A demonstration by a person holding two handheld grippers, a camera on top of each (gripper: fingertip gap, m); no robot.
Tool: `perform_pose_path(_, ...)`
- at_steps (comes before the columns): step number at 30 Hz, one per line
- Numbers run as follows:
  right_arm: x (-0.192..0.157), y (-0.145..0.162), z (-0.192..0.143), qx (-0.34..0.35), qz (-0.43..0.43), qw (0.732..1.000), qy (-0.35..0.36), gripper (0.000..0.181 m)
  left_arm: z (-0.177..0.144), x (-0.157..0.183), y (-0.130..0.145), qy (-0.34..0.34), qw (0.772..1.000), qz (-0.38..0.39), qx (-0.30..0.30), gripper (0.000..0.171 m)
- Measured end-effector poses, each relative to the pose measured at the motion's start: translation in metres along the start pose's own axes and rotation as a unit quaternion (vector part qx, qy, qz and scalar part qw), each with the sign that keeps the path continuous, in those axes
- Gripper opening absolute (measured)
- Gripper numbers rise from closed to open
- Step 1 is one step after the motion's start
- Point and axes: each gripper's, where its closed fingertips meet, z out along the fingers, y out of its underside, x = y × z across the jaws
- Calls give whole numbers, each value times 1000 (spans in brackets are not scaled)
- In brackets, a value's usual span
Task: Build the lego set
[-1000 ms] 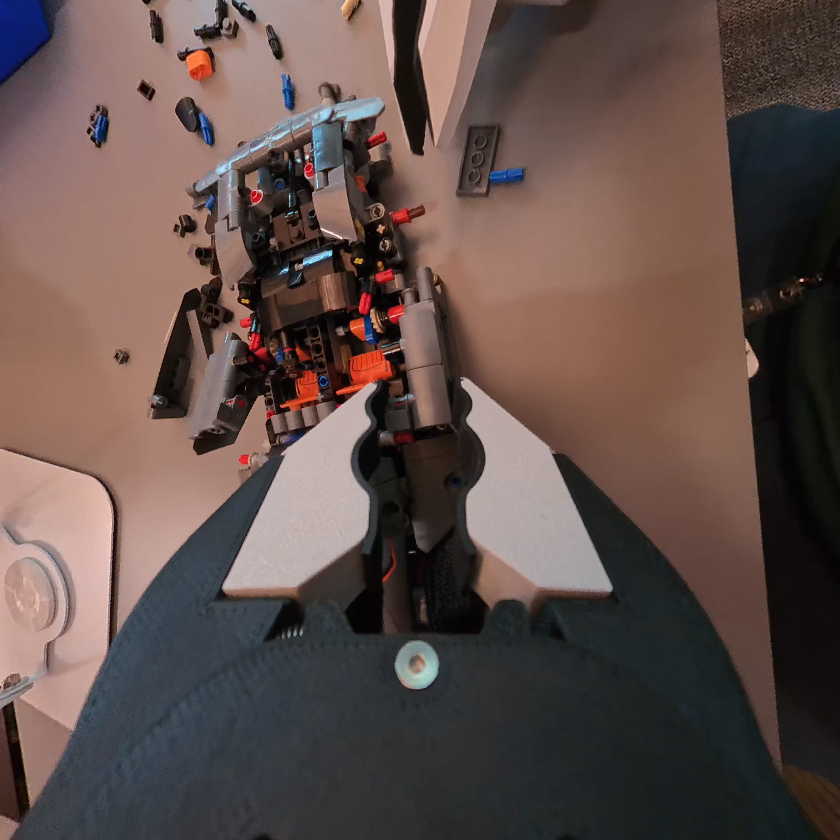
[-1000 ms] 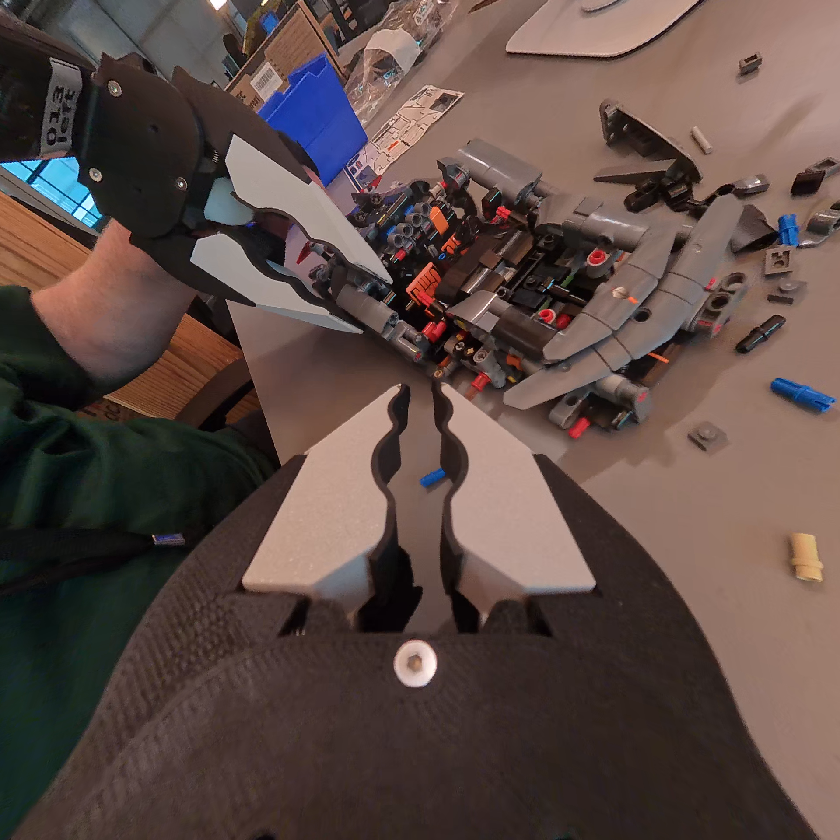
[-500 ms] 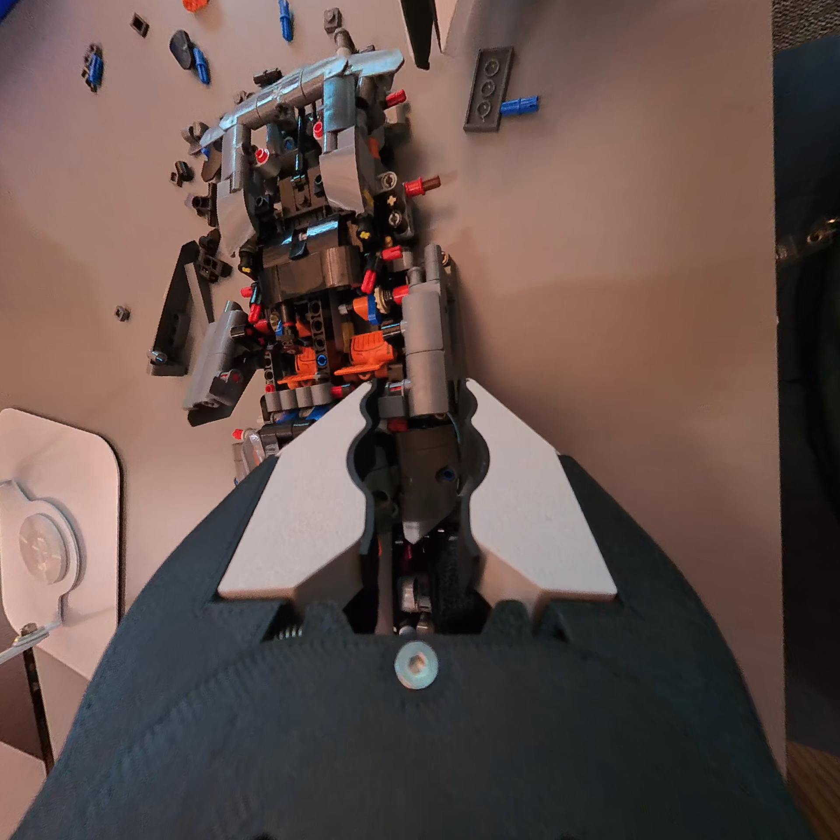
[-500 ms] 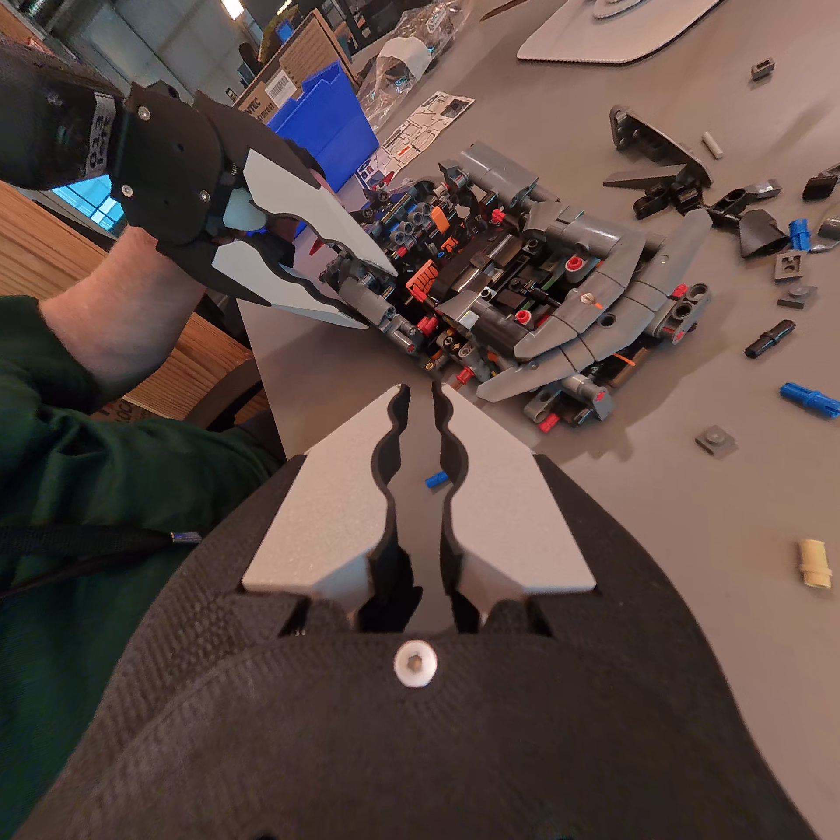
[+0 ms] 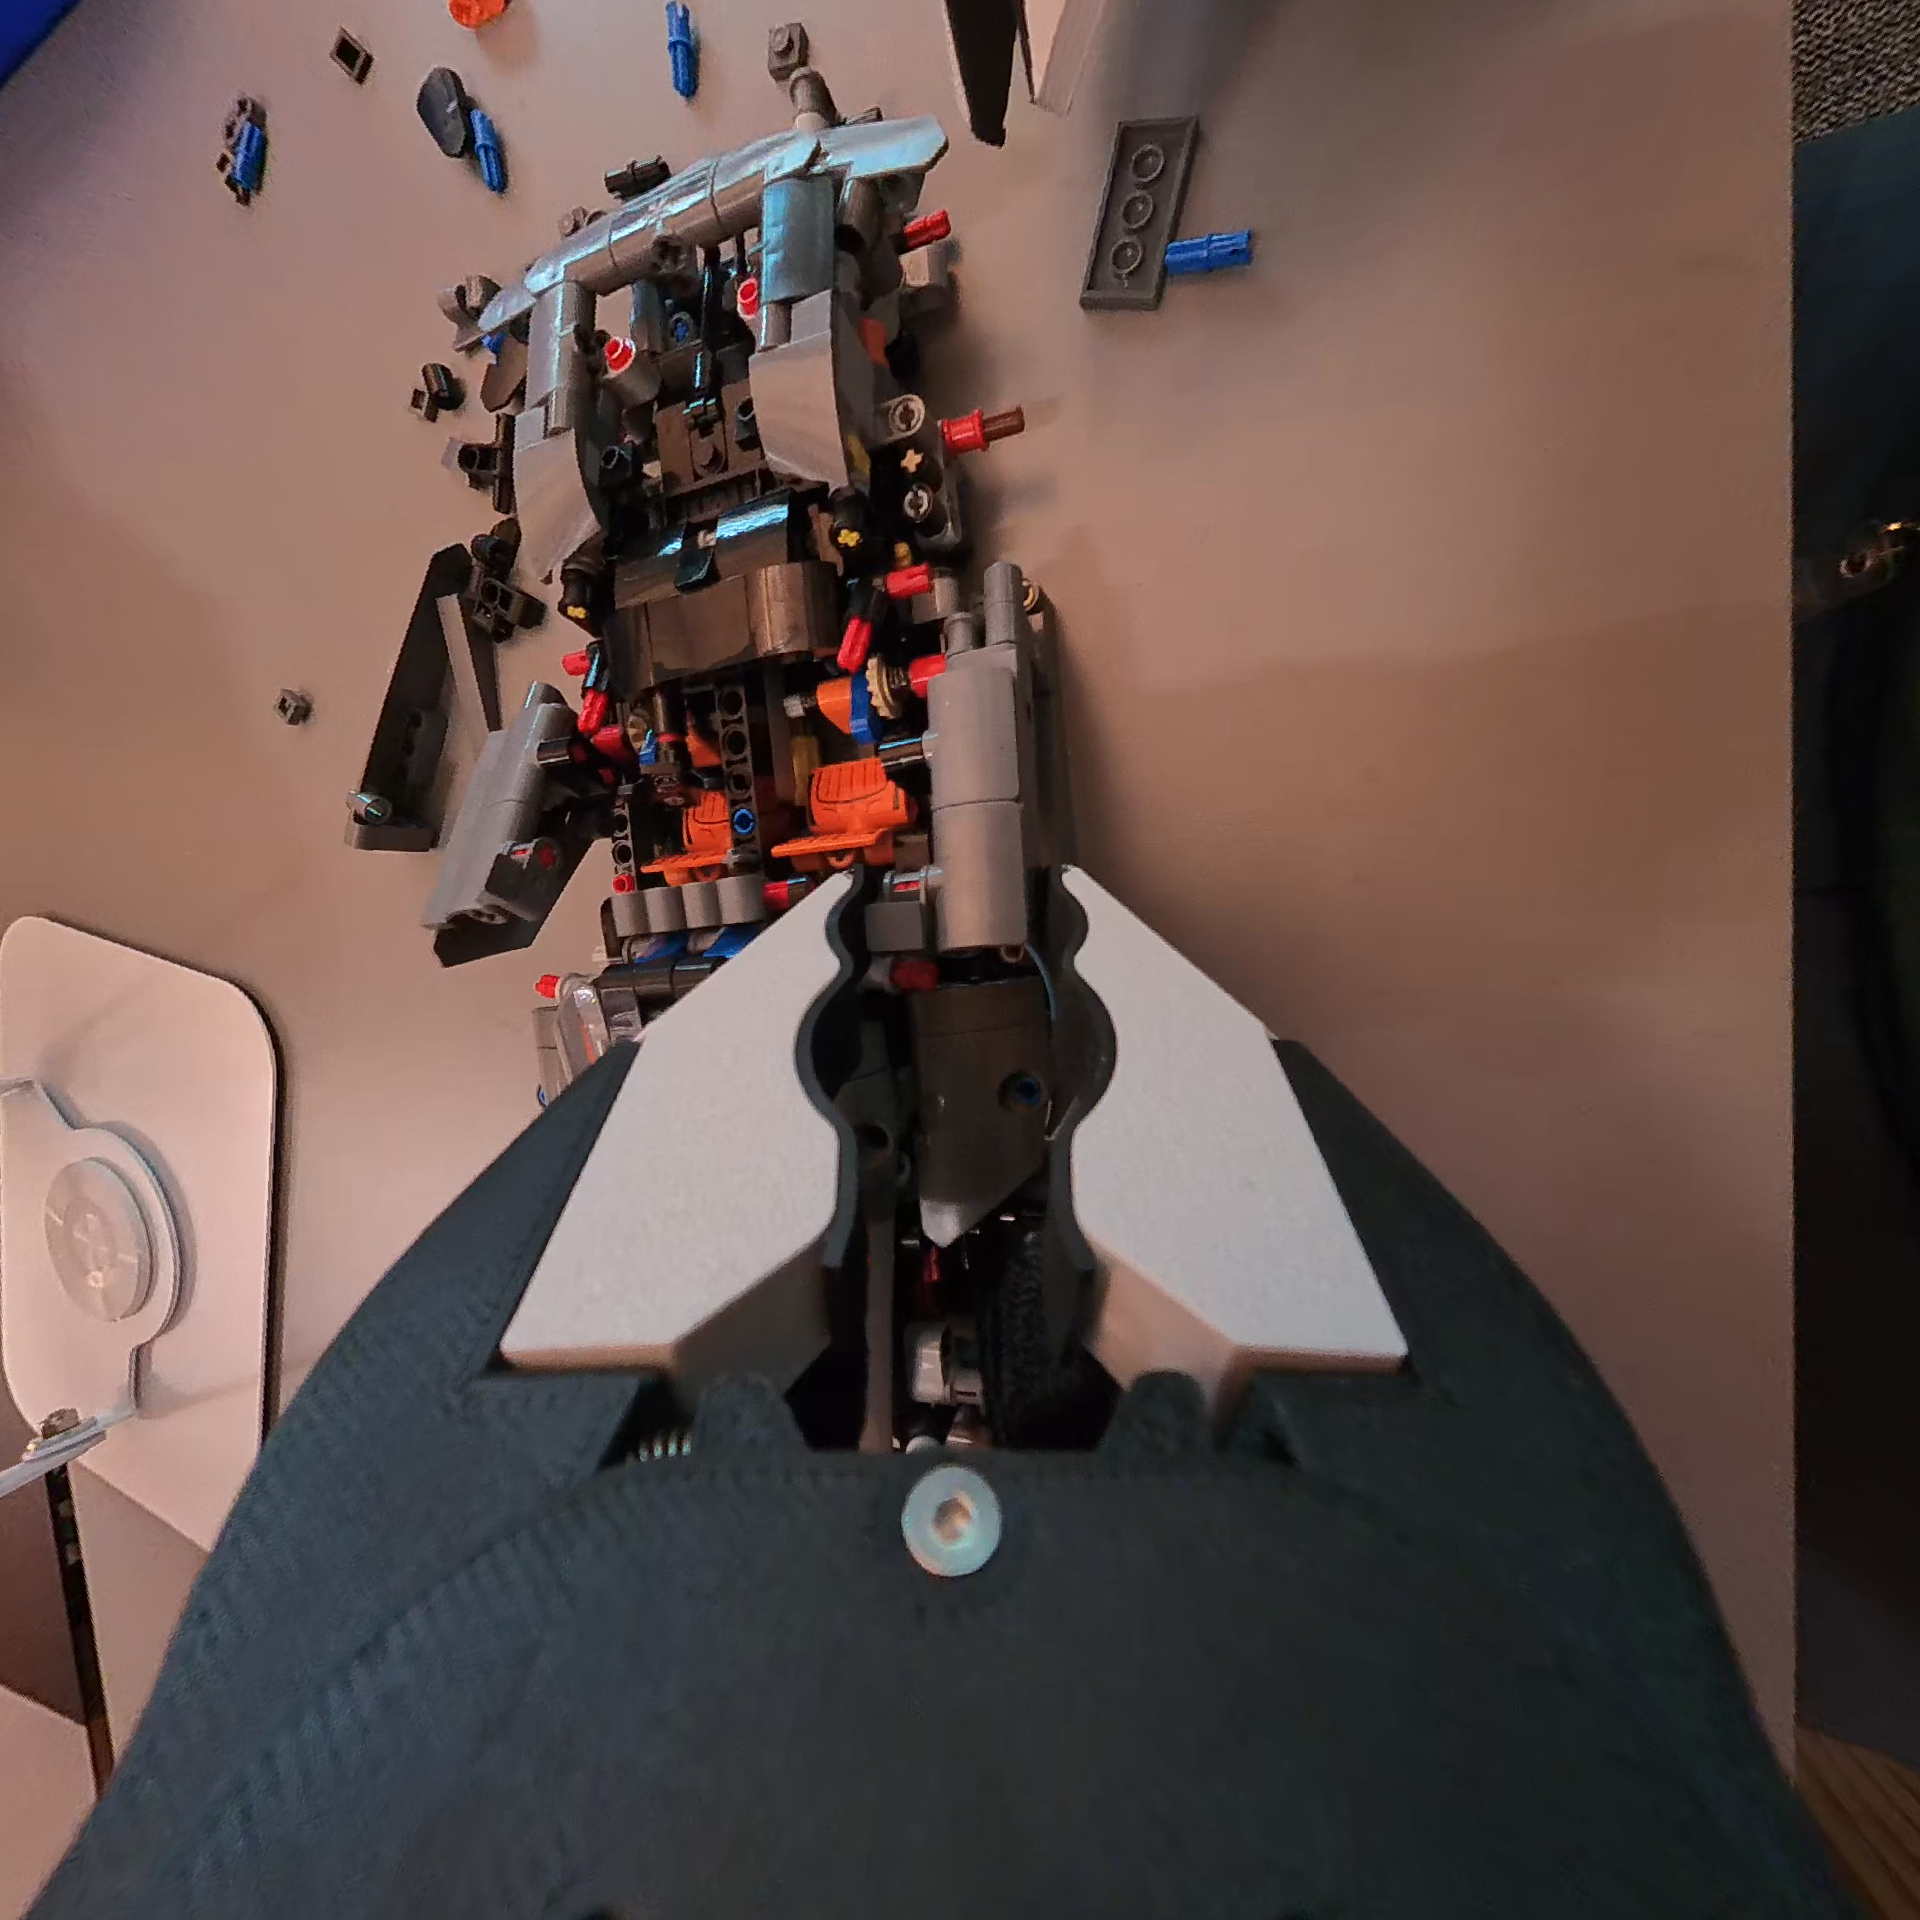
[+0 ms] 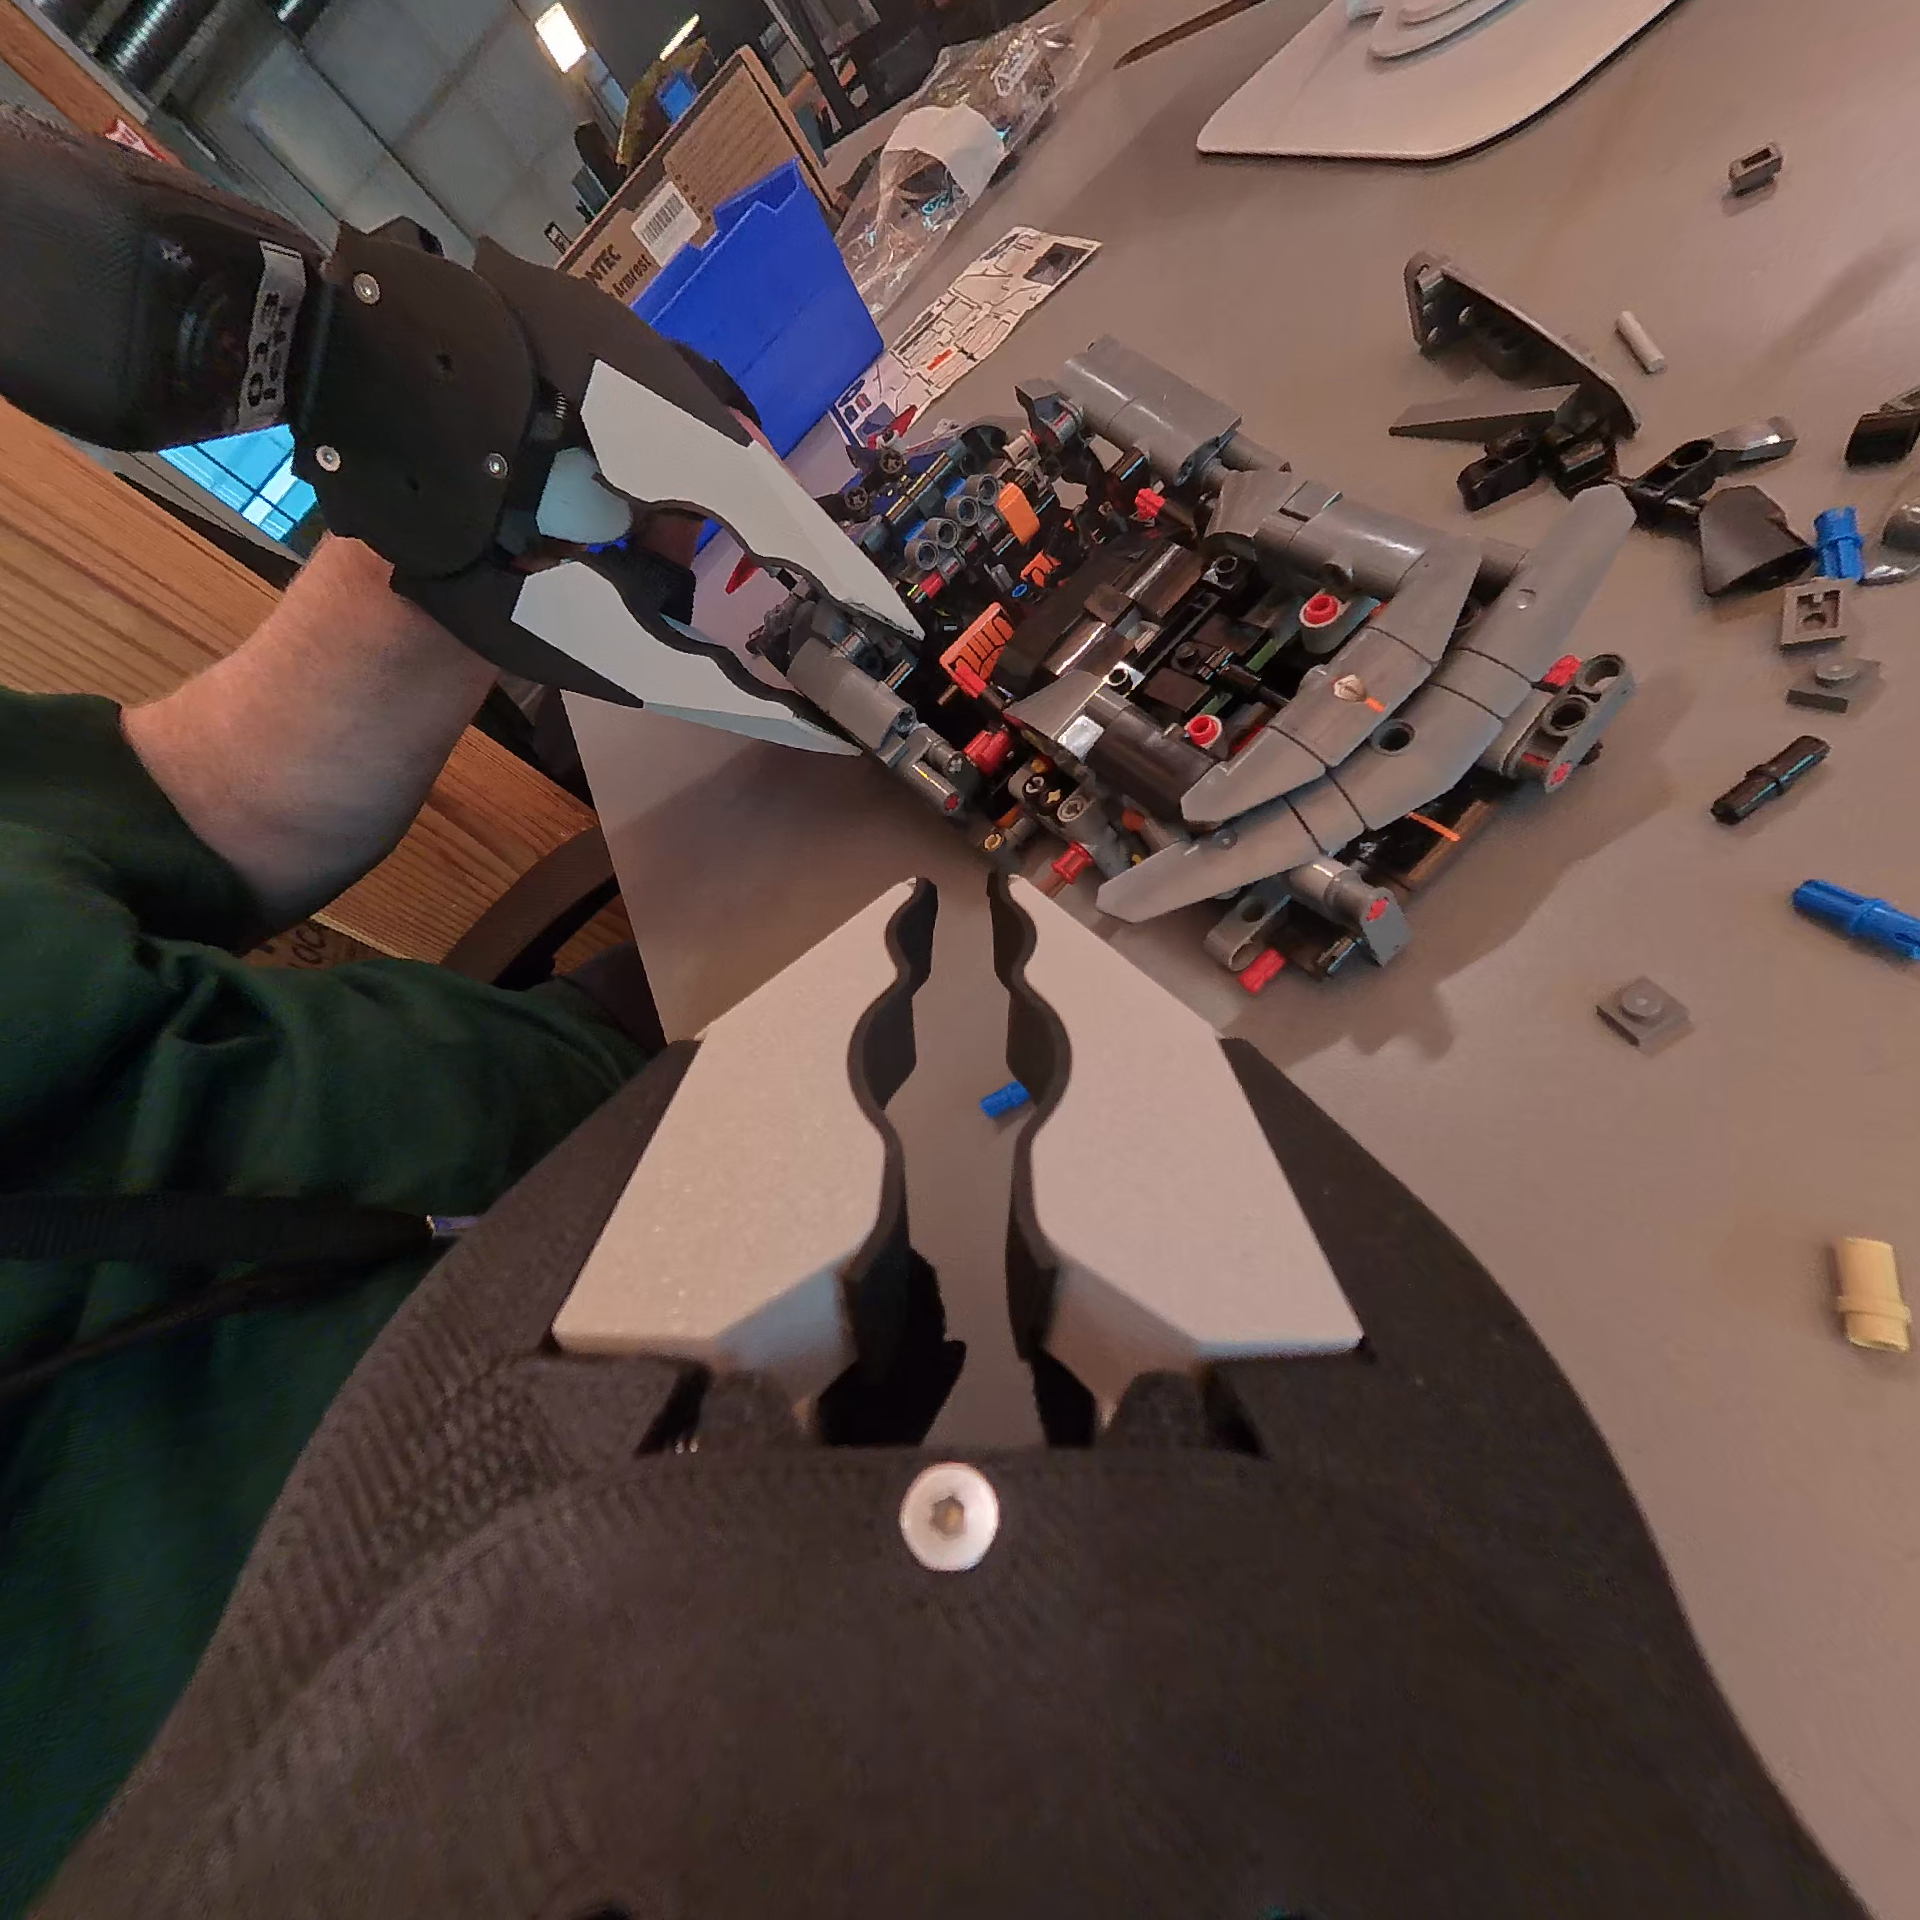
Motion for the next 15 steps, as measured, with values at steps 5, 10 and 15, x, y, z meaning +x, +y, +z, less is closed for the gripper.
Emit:
perform_pose_path(5,-1,0,-1,2,0,1000,-4,9,0,1,0,5,1000,-9,-4,30)
perform_pose_path(10,-2,-1,-1,6,-1,1000,-8,8,-1,1,0,10,1000,-14,-7,30)
perform_pose_path(15,-3,-1,-2,7,-2,1000,-11,8,-1,2,0,12,1000,-15,-13,29)
